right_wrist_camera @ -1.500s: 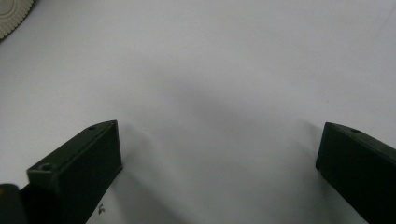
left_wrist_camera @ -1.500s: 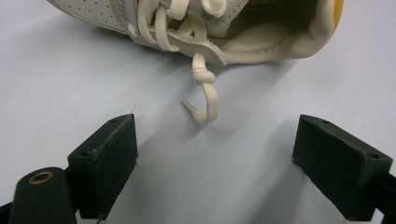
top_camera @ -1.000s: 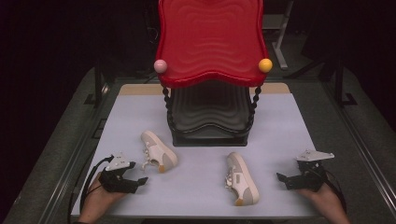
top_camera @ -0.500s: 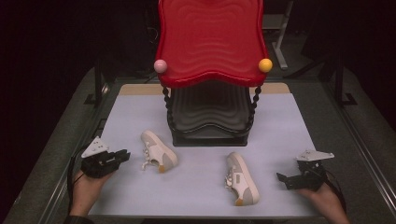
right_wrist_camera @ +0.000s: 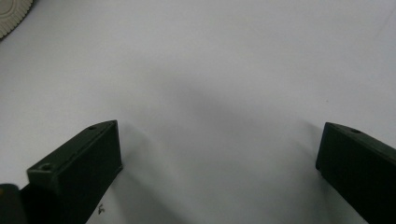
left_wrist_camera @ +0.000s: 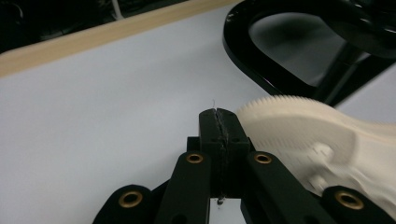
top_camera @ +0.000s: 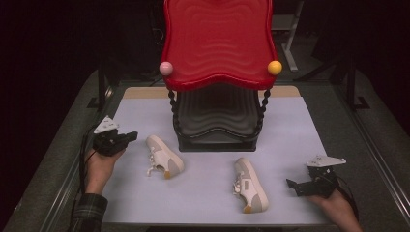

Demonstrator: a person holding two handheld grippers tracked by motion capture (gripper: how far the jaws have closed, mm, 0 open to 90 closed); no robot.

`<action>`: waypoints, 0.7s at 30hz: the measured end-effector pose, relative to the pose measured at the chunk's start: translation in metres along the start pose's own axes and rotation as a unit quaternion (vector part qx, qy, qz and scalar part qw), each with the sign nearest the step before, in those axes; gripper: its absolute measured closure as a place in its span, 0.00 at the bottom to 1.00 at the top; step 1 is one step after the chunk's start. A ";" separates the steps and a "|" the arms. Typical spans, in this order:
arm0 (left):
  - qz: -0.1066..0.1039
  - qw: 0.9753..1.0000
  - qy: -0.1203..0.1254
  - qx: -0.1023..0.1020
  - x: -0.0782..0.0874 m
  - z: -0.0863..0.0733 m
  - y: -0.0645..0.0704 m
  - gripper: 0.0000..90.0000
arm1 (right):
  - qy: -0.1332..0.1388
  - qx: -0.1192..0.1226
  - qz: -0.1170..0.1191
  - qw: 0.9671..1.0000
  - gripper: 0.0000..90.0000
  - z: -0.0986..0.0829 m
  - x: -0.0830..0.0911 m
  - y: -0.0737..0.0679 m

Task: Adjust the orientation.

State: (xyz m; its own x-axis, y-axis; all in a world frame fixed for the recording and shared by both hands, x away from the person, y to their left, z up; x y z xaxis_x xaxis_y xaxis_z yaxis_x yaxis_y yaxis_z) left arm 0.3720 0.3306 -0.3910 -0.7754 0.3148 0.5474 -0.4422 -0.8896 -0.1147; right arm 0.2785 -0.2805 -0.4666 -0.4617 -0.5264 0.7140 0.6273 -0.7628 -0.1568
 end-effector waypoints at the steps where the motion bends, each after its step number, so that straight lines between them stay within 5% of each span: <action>1: 0.000 1.000 -0.003 0.002 -0.005 0.002 0.000 1.00 | 0.000 0.000 0.000 1.000 0.00 0.000 0.000 0.000; 10: -0.010 1.000 -0.020 0.001 -0.039 0.002 0.006 1.00 | 0.000 0.001 0.000 1.000 0.00 0.000 0.000 0.000; 21: -0.027 0.999 -0.019 -0.026 -0.039 0.000 0.014 1.00 | 0.000 0.001 0.000 1.000 0.00 0.000 0.000 0.000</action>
State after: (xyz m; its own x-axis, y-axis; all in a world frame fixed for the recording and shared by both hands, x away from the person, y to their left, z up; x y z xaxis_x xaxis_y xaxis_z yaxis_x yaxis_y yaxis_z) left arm 0.3961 0.3057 -0.4140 -0.7322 0.3484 0.5852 -0.5069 -0.8527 -0.1266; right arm 0.2784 -0.2806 -0.4666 -0.4617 -0.5263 0.7140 0.6281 -0.7624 -0.1558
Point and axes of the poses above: each handheld gripper's, and its own axes: x roughly backward along the jaws, z roughly out of its top, y roughly to its right, the point moved 1 cm from there along -x, roughly forward along the jaws, and after that the axes turned 11 degrees about z, right-handed, at the moved point
